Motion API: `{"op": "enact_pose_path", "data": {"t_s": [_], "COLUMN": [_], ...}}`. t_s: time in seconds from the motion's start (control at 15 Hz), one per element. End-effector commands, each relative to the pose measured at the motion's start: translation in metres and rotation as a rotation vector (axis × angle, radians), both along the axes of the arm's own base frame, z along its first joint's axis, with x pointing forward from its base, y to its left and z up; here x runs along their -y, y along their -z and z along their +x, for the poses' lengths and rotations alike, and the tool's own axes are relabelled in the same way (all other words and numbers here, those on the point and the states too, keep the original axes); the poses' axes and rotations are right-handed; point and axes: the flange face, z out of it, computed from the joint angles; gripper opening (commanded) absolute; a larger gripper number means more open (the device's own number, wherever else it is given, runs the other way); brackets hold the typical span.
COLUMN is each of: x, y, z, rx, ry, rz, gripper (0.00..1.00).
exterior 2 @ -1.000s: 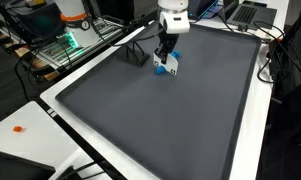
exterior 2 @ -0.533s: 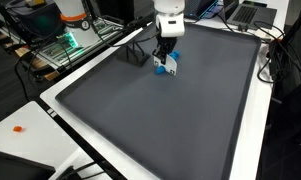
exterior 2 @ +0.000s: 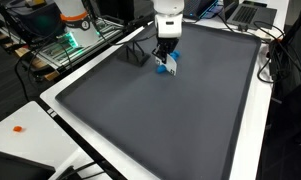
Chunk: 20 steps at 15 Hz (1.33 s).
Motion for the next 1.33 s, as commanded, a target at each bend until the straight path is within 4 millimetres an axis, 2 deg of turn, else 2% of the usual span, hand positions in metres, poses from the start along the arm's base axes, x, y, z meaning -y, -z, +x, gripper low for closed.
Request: {"op": "enact_pose_path", "data": {"t_s": [0.0,0.4,0.73,0.87,1.27], "x": [0.0,-0.007,-0.001,0.0,0.003], "y": [0.003,0.018,0.02,0.014,-0.018], "z": [-0.009,-0.025,-0.022,-0.02,-0.02], "rx": [-0.001,0.03,-0.007,0.002,0.04], "ry": [0.032,-0.023,0.184,0.216,0.123], "rz": [0.002,0.031,-0.017,-0.021,-0.028], "gripper": [0.01,0.01,0.01,0.01,0.01]}}
